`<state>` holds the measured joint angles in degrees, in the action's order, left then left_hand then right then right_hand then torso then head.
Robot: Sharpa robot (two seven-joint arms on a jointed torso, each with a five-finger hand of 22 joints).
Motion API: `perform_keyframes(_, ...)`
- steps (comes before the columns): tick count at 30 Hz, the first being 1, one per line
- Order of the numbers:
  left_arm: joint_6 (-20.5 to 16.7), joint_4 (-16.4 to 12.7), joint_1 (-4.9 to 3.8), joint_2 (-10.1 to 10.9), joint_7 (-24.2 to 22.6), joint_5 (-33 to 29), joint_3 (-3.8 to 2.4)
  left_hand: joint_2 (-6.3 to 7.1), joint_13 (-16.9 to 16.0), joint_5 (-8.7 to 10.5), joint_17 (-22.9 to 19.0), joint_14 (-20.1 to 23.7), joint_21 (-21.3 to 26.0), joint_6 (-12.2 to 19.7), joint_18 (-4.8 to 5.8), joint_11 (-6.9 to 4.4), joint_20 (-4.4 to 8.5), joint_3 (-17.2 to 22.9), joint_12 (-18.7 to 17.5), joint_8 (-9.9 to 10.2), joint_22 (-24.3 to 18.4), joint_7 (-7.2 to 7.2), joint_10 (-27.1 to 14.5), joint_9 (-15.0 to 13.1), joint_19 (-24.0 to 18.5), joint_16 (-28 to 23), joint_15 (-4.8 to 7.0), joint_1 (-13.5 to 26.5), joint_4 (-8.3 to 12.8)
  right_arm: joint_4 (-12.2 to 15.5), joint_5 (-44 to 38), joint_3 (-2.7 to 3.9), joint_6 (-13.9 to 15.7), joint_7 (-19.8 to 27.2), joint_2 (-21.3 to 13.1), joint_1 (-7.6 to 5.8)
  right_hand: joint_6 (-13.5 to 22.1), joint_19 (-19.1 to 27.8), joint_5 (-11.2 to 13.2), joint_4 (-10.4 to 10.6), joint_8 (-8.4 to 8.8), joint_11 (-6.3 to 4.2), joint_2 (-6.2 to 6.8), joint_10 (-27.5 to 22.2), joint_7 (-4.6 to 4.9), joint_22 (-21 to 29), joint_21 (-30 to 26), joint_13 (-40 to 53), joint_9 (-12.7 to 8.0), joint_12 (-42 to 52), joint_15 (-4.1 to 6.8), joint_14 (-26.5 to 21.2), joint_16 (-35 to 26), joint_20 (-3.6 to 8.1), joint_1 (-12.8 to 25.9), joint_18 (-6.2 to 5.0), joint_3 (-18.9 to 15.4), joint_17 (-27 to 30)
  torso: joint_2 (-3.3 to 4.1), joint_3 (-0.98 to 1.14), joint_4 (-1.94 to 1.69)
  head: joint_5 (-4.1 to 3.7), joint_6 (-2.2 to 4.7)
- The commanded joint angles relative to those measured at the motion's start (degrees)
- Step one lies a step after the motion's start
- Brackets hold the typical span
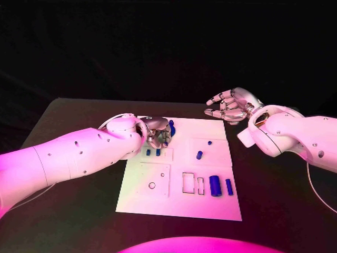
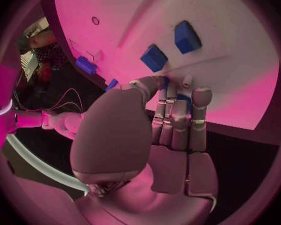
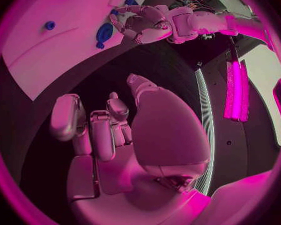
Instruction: Assemble the parts on the task board
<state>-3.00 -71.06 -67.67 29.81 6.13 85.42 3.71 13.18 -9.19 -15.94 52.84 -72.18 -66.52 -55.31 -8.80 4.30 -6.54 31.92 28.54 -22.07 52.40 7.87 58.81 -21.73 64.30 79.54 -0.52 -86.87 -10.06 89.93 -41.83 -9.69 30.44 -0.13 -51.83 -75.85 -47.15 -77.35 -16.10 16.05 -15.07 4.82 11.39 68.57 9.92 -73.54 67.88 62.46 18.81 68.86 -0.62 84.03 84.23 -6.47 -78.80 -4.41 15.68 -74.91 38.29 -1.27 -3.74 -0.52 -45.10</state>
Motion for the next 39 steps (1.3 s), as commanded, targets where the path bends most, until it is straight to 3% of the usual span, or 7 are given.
perform_keyframes(1, -1.56, -0.09, 0.08, 0.13, -0.54, -1.04, 0.04, -0.29, 0.12, 0.01, 0.13, -0.43, -0.3, -0.3, 0.36, 0.02, 0.06, 0.12, -0.42, 0.48, 0.15, 0.03, 0.43, -0.1, 0.42, 0.27, 0.0, 0.35, 0.26, 0.0, -0.5, 0.0, -0.45, 0.47, 0.07, 0.04, -0.08, 0.24, -0.05, 0.0, -0.35, -0.12, -0.28, -0.02, -0.27, 0.0, -0.18, 0.01, -0.09, -0.16, 0.23, 2.61, -0.27, 0.04, -0.37, -0.97, 0.45, -1.38, -0.02, -0.01, -0.03, 0.06, 0.07)
perform_keyframes(5, -2.24, -0.64, 0.09, 0.68, -0.78, -1.66, -0.03, -0.16, 0.21, 0.01, 0.01, -0.45, -0.28, -0.23, 0.35, 0.08, 0.06, 0.3, -0.91, 0.72, 0.09, 0.08, 0.52, -0.1, 0.38, 0.25, -0.03, 0.54, 0.38, -0.03, -0.5, 0.0, -0.48, 0.48, 0.1, 0.04, -0.1, 0.27, -0.06, 0.0, -0.37, -0.12, -0.31, 0.04, -0.27, 0.05, -0.26, 0.05, -0.09, -0.12, 0.24, 2.6, -0.29, 0.04, -0.39, -0.98, 0.48, -1.36, -0.05, -0.02, -0.01, 0.1, 0.17)
perform_keyframes(11, -2.95, -2.4, 0.09, 2.22, -1.0, -2.69, -0.65, 0.16, 0.39, 0.04, -0.06, -0.57, -0.36, 0.08, 0.36, 0.34, 0.01, 0.74, -2.1, 1.41, 0.19, 0.36, 0.71, -0.09, 0.4, 0.28, -0.21, 0.97, 0.74, -0.18, -0.5, 0.0, -0.49, 0.47, 0.08, 0.05, -0.1, 0.28, -0.06, -0.01, -0.37, -0.13, -0.31, 0.05, -0.27, 0.06, -0.27, 0.06, -0.09, -0.11, 0.24, 2.6, -0.29, 0.04, -0.39, -0.98, 0.49, -1.36, -0.07, 0.0, -0.04, 0.07, 0.33)
perform_keyframes(18, -3.4, -5.35, 0.04, 5.02, -0.82, -4.44, -2.36, 0.3, 0.41, 0.07, 0.49, -0.91, -0.71, 0.04, 0.47, 0.45, -0.03, 0.83, -2.5, 1.61, 0.72, 0.5, 0.89, -0.13, 0.77, 0.49, -0.32, 1.27, 0.81, -0.22, -0.5, 0.0, -0.46, 0.48, -0.04, 0.07, -0.1, 0.28, -0.06, -0.01, -0.37, -0.13, -0.31, 0.05, -0.27, 0.06, -0.27, 0.06, -0.09, -0.11, 0.24, 2.6, -0.29, 0.04, -0.39, -0.98, 0.49, -1.36, -0.12, 0.05, -0.13, 0.07, 0.46)
perform_keyframes(24, -3.69, -7.14, -0.04, 7.07, -0.56, -5.2, -3.11, 0.36, 0.4, 0.09, 0.68, -1.06, -0.95, -0.08, 0.55, 0.45, -0.06, 0.86, -2.65, 1.65, 1.08, 0.5, 1.07, -0.17, 1.03, 0.59, -0.35, 1.41, 0.84, -0.19, -0.5, 0.0, -0.44, 0.42, -0.14, 0.08, -0.1, 0.28, -0.06, -0.01, -0.37, -0.13, -0.31, 0.05, -0.27, 0.06, -0.27, 0.06, -0.09, -0.11, 0.24, 2.6, -0.29, 0.04, -0.39, -0.98, 0.49, -1.36, -0.19, 0.1, -0.34, 0.13, 0.57)
perform_keyframes(30, -2.55, -7.24, -0.06, 8.21, -0.02, -5.39, -3.36, 0.41, 0.38, 0.1, 0.62, -1.09, -0.97, -0.18, 0.55, 0.44, -0.08, 0.88, -2.77, 1.69, 1.11, 0.48, 1.22, -0.2, 1.06, 0.61, -0.35, 1.53, 0.87, -0.16, -0.5, 0.0, -0.47, 0.38, -0.2, 0.08, -0.1, 0.28, -0.06, -0.01, -0.37, -0.13, -0.31, 0.05, -0.27, 0.06, -0.27, 0.06, -0.09, -0.11, 0.24, 2.6, -0.29, 0.04, -0.39, -0.98, 0.49, -1.36, -0.19, 0.06, -0.34, 0.15, 0.45)
perform_keyframes(39, -0.63, -5.85, -0.03, 7.99, 0.19, -4.75, -3.35, 0.57, 0.4, 0.15, 0.24, -0.92, -0.88, -0.14, 0.51, 0.48, -0.08, 0.88, -3.02, 1.83, 0.97, 0.51, 1.21, -0.21, 0.94, 0.51, -0.38, 1.67, 0.92, -0.21, -0.5, 0.0, -0.49, 0.44, -0.12, 0.08, -0.1, 0.28, -0.06, -0.01, -0.37, -0.13, -0.31, 0.05, -0.27, 0.06, -0.27, 0.06, -0.09, -0.11, 0.24, 2.6, -0.29, 0.04, -0.39, -0.98, 0.49, -1.36, -0.14, 0.04, -0.28, 0.4, 0.28)
